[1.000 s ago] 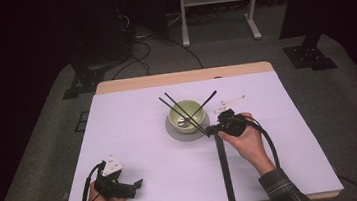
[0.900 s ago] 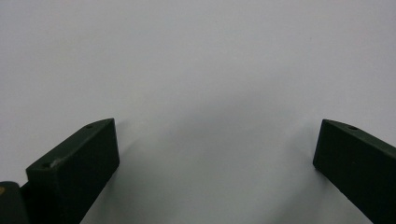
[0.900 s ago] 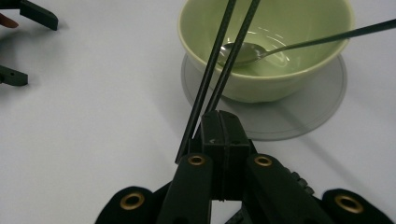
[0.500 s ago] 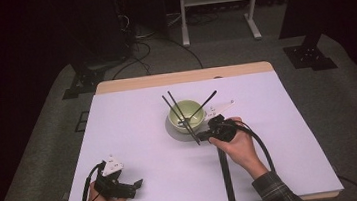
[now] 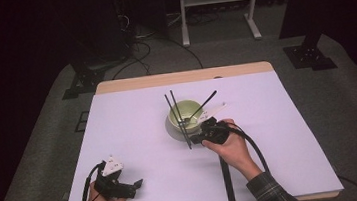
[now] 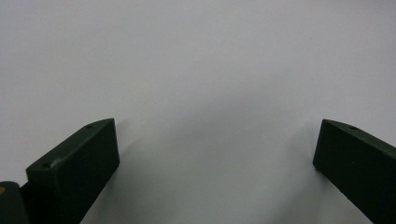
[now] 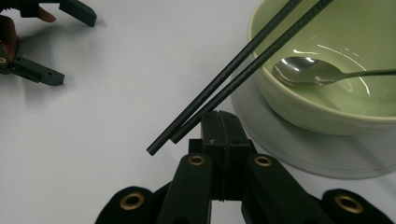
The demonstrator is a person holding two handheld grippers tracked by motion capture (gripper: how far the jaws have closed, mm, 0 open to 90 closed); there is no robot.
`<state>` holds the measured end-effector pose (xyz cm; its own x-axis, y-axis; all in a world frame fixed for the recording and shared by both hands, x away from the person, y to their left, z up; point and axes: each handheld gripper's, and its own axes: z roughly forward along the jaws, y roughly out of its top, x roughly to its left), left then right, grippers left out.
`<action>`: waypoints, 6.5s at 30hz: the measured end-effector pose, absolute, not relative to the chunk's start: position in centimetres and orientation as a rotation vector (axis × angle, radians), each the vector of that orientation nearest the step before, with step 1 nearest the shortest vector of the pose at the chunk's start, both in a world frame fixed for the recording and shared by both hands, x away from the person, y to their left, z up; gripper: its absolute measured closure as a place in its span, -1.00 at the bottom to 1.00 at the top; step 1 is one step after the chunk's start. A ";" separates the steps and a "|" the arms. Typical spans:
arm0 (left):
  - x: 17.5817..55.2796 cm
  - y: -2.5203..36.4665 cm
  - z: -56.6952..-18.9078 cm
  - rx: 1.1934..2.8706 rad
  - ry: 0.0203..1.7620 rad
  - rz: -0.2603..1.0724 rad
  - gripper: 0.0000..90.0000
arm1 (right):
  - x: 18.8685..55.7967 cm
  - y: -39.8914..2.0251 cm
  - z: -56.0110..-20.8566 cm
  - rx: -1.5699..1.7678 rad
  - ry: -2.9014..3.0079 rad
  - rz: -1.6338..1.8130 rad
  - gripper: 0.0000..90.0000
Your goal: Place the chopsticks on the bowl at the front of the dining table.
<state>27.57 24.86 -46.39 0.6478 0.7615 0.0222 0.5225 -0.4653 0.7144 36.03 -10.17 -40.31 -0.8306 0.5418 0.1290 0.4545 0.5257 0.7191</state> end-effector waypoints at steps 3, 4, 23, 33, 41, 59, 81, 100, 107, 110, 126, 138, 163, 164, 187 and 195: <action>27.6 24.9 -46.4 2.175 0.993 0.446 -1.00 | 36.0 -9.9 -40.3 0.861 2.651 1.198 1.00; 27.6 24.9 -46.4 2.174 0.993 0.446 -1.00 | 36.0 -9.8 -40.3 0.856 2.652 1.198 1.00; 27.6 24.9 -46.4 2.173 0.993 0.445 -1.00 | 38.3 -10.9 -37.0 0.942 2.486 1.188 0.47; 27.6 24.9 -46.4 2.173 0.991 0.447 -1.00 | 41.6 -9.4 -35.9 0.983 2.412 1.185 -0.22; 27.6 24.9 -46.4 2.174 0.993 0.443 -1.00 | 44.6 -7.4 -36.2 1.011 2.423 1.164 -0.27; 27.6 24.9 -46.4 2.171 0.993 0.445 -1.00 | 50.0 -3.3 -37.4 1.082 2.446 1.075 -0.27; 27.6 24.8 -46.4 2.169 0.994 0.444 -1.00 | 52.3 -4.2 -38.7 1.175 2.427 1.019 -0.22; 27.6 24.8 -46.4 2.172 0.994 0.443 -1.00 | 48.3 -6.7 -36.5 1.084 2.427 1.133 0.32; 27.6 24.8 -46.4 2.172 0.994 0.444 -1.00 | 46.0 -7.7 -36.8 1.034 2.494 1.129 0.95; 27.6 24.8 -46.4 2.172 0.994 0.444 -1.00 | 45.3 -8.0 -37.3 1.024 2.515 1.116 1.00; 27.6 24.9 -46.4 2.173 0.992 0.446 -1.00 | 44.2 -7.0 -39.4 1.000 2.578 1.087 1.00; 27.6 24.8 -46.4 2.171 0.993 0.445 -1.00 | 43.4 -7.9 -38.6 0.983 2.556 1.123 1.00; 27.6 24.8 -46.4 2.173 0.994 0.445 -1.00 | 33.6 -9.7 -38.4 0.752 2.641 1.215 1.00; 27.6 24.8 -46.4 2.173 0.994 0.445 -1.00 | 33.3 -9.4 -38.6 0.745 2.648 1.219 1.00; 27.6 24.8 -46.4 2.172 0.995 0.443 -1.00 | 32.9 -6.5 -40.7 0.701 2.710 1.203 1.00; 27.6 24.8 -46.4 2.172 0.995 0.443 -1.00 | 33.0 -6.8 -40.6 0.705 2.703 1.212 1.00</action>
<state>27.56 24.84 -46.39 0.6472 0.7621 0.0192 0.5239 -0.4630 0.7150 33.03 -6.77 -40.64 -0.8883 0.4486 0.0982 0.3717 0.5768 0.7274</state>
